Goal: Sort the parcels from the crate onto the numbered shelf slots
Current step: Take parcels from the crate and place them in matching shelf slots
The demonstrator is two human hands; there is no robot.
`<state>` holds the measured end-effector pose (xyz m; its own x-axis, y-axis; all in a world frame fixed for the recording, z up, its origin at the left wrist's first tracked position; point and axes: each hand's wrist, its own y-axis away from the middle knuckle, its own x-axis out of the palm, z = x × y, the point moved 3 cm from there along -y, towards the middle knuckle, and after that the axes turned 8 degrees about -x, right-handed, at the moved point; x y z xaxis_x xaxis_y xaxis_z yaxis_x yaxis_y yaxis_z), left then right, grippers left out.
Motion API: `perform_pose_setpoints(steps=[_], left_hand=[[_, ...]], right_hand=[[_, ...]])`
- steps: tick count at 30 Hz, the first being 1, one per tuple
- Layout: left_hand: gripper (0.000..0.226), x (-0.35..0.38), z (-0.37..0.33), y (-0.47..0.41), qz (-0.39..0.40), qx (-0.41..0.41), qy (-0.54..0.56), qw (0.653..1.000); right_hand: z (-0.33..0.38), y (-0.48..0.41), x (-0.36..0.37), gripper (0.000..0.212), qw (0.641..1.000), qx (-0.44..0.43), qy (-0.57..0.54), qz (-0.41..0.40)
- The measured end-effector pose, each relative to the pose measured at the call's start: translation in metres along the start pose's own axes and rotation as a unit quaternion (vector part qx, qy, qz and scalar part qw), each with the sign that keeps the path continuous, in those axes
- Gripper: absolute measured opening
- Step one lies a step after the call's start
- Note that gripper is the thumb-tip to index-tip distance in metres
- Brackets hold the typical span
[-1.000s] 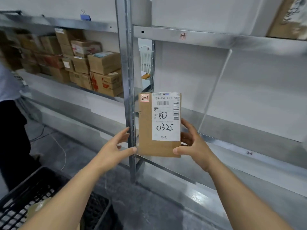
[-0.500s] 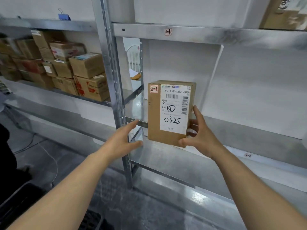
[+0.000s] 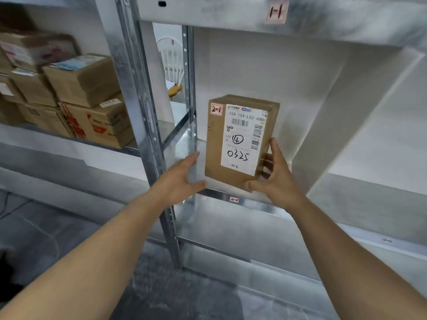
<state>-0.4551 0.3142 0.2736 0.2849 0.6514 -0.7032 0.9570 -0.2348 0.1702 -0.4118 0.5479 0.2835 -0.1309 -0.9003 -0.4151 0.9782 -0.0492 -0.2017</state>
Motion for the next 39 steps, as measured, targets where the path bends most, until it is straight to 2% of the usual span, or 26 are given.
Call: perform_pose_setpoints(steps=[4,7,14,21,35,39], left_hand=[[0.079,0.002,-0.004,-0.034,0.024,0.011,0.058,0.998],[0.064,0.004,-0.005,-0.052,0.022,0.015,0.123,0.992],[0.050,0.003,0.009,-0.089,-0.030,-0.019,0.163,0.986],[0.055,0.006,0.036,-0.102,-0.036,-0.050,0.216,0.974],[0.058,0.014,0.043,-0.098,-0.070,-0.042,0.212,0.974],[0.072,0.014,0.044,-0.095,-0.065,-0.042,0.217,0.973]], right_hand=[[-0.020,-0.023,0.017,0.127,0.999,0.030,-0.004,-0.011],[-0.034,-0.037,0.028,0.130,0.999,0.048,-0.004,-0.009],[-0.049,-0.068,0.061,0.130,0.998,0.063,0.017,0.010],[-0.060,-0.088,0.086,0.130,0.996,0.069,0.050,0.037],[-0.067,-0.090,0.094,0.125,0.991,0.077,0.099,0.052],[-0.062,-0.085,0.092,0.125,0.988,0.081,0.116,0.056]])
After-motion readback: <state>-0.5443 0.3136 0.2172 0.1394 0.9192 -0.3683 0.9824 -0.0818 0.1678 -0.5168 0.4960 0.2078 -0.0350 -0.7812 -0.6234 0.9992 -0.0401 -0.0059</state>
